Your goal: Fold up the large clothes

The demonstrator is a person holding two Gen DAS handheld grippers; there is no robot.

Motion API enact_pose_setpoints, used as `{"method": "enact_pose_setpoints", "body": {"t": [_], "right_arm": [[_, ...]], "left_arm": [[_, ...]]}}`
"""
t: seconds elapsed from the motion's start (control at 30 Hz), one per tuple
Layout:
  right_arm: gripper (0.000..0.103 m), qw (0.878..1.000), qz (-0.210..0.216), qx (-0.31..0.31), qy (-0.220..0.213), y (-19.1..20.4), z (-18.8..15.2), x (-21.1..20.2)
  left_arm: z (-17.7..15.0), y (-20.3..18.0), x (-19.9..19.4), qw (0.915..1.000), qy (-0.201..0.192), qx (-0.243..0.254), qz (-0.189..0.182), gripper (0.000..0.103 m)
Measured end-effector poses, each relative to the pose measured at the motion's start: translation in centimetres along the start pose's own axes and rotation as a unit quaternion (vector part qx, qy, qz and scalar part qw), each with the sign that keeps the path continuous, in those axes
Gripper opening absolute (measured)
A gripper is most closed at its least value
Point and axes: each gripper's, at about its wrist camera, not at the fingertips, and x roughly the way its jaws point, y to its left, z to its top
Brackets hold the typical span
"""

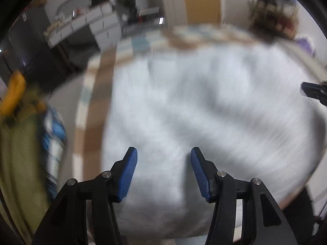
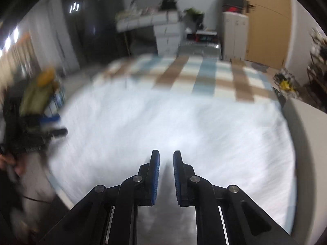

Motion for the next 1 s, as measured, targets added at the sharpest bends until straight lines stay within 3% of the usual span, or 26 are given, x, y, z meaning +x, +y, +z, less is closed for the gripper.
{"method": "enact_pose_setpoints", "body": {"t": [0.07, 0.1, 0.17, 0.2, 0.23, 0.3, 0.37, 0.4, 0.47, 0.53, 0.63, 0.73, 0.8, 0.87, 0.93, 0.97, 1.0], "right_arm": [[0.012, 0.999, -0.03, -0.019, 0.032, 0.9, -1.8, 3.0], [0.012, 0.999, -0.037, -0.03, 0.01, 0.9, -2.2, 2.7], [0.012, 0.997, -0.051, -0.028, 0.046, 1.0, -1.2, 2.3], [0.015, 0.997, -0.045, -0.011, 0.058, 1.0, -0.4, 1.7], [0.015, 0.999, -0.018, 0.002, 0.042, 1.2, 0.4, 0.6], [0.015, 1.0, 0.025, 0.003, -0.007, 2.5, 1.8, -1.2], [0.017, 0.999, 0.053, 0.005, 0.006, 3.8, 2.7, 0.0], [0.017, 0.997, 0.074, 0.018, 0.021, 4.1, 2.7, 1.4], [0.016, 0.996, 0.058, 0.024, 0.059, 4.8, 1.8, 4.7], [0.015, 0.998, 0.053, 0.019, 0.036, 5.0, 1.5, 4.9], [0.012, 0.995, 0.075, 0.053, 0.034, 3.3, 1.8, 2.5], [0.017, 0.996, 0.02, 0.075, -0.03, -0.2, 0.0, -2.7], [0.017, 0.993, -0.028, 0.104, -0.047, -3.2, -2.1, -4.9], [0.017, 0.988, -0.054, 0.141, -0.035, -5.7, -4.1, -5.5], [0.017, 0.984, -0.117, 0.137, 0.014, -6.8, -6.4, -3.1], [0.017, 0.986, -0.113, 0.119, 0.019, -6.6, -7.3, -2.0], [0.015, 0.988, -0.123, 0.096, -0.015, -6.3, -7.8, -2.2]], "left_arm": [[-0.6, 0.7, 0.3, 0.9993, -0.023, -0.022, -0.017, 0.052], [-0.5, 1.0, 0.2, 0.9992, -0.019, -0.028, -0.02, 0.052], [0.3, 1.4, -0.9, 0.999, -0.015, -0.043, -0.002, 0.051], [0.7, 1.2, -1.8, 0.9986, -0.025, -0.045, 0.013, 0.051], [1.1, 0.8, -2.7, 0.9984, -0.039, -0.039, 0.013, 0.051], [1.5, -0.6, -5.0, 0.9958, -0.081, -0.032, -0.029, 0.052], [1.6, -1.7, -5.7, 0.992, -0.096, -0.039, -0.071, 0.052], [1.4, -2.2, -5.5, 0.991, -0.096, -0.043, -0.083, 0.054], [1.4, -3.5, -3.3, 0.9935, -0.069, -0.039, -0.082, 0.055], [0.8, -3.5, 0.1, 0.9974, -0.021, -0.036, -0.059, 0.055], [-0.4, -2.4, 0.3, 0.9949, -0.051, -0.036, -0.079, 0.055], [-0.6, -1.9, -0.5, 0.9951, -0.056, -0.033, -0.074, 0.055], [-0.6, -2.0, -0.5, 0.9961, -0.06, -0.022, -0.061, 0.055], [-1.0, -2.4, -0.6, 0.9958, -0.064, -0.032, -0.058, 0.055], [-1.0, -3.1, -0.8, 0.9954, -0.066, -0.042, -0.056, 0.055], [-1.0, -3.3, -0.9, 0.9954, -0.066, -0.044, -0.054, 0.055], [-1.2, -3.4, -1.0, 0.9953, -0.066, -0.047, -0.054, 0.055]]}}
